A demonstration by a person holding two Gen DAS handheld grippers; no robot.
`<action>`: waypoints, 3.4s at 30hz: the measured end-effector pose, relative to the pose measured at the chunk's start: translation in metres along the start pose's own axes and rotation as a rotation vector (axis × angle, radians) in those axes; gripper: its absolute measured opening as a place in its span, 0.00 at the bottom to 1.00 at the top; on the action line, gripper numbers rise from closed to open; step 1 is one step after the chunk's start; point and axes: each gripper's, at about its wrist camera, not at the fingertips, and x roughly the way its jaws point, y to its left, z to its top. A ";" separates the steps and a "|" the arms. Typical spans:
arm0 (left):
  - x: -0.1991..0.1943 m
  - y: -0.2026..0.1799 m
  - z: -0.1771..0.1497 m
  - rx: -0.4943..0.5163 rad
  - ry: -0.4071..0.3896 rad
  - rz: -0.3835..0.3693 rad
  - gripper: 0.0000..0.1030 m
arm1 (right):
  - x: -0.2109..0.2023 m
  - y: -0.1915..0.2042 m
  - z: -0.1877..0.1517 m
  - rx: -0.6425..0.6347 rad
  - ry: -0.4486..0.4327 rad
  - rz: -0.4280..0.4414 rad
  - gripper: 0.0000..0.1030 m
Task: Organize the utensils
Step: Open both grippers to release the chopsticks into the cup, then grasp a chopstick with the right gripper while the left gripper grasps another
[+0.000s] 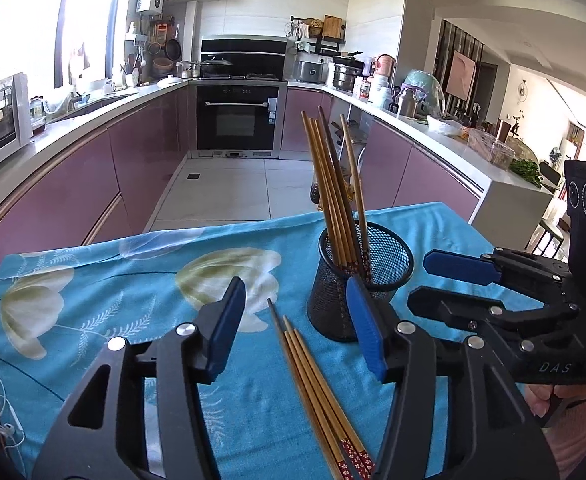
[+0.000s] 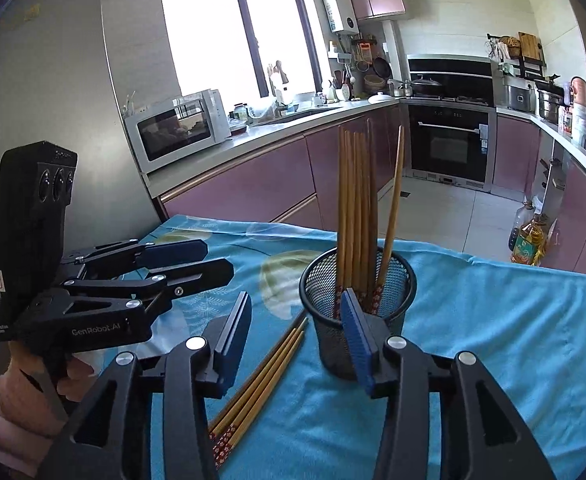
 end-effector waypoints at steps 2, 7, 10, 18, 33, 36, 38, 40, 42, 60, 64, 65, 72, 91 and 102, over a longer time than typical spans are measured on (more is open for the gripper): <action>-0.004 0.001 -0.006 0.002 0.003 0.015 0.54 | 0.004 0.003 -0.008 0.000 0.021 0.004 0.45; -0.005 0.011 -0.028 -0.020 0.047 0.029 0.54 | 0.022 0.010 -0.035 0.024 0.106 0.029 0.45; -0.002 0.021 -0.045 -0.034 0.089 0.044 0.54 | 0.032 0.015 -0.052 0.024 0.154 0.028 0.45; 0.010 0.029 -0.083 -0.048 0.184 0.063 0.54 | 0.045 0.023 -0.074 0.017 0.223 0.004 0.45; 0.019 0.025 -0.096 -0.048 0.219 0.040 0.56 | 0.060 0.036 -0.084 -0.043 0.267 -0.080 0.45; 0.020 0.024 -0.095 -0.047 0.221 0.035 0.57 | 0.061 0.034 -0.083 -0.041 0.272 -0.094 0.45; 0.022 0.022 -0.095 -0.044 0.224 0.029 0.57 | 0.061 0.033 -0.083 -0.043 0.279 -0.107 0.45; 0.024 0.019 -0.094 -0.033 0.228 0.024 0.57 | 0.061 0.032 -0.084 -0.045 0.283 -0.120 0.45; 0.026 0.016 -0.095 -0.020 0.233 0.017 0.57 | 0.060 0.032 -0.085 -0.043 0.285 -0.118 0.45; 0.058 0.005 -0.094 0.029 0.302 0.005 0.59 | 0.055 0.024 -0.086 -0.016 0.281 -0.096 0.44; 0.058 0.004 -0.093 0.025 0.303 0.000 0.53 | 0.055 0.024 -0.086 -0.017 0.281 -0.097 0.44; 0.057 0.005 -0.094 0.024 0.303 -0.003 0.49 | 0.055 0.024 -0.087 -0.017 0.281 -0.097 0.44; 0.051 0.008 -0.097 0.000 0.309 -0.021 0.34 | 0.055 0.023 -0.086 -0.017 0.282 -0.098 0.42; 0.069 0.012 -0.086 -0.008 0.314 0.008 0.34 | 0.072 0.024 -0.075 -0.022 0.287 -0.110 0.32; 0.077 0.011 -0.082 -0.016 0.309 0.015 0.23 | 0.078 0.021 -0.071 -0.018 0.288 -0.118 0.24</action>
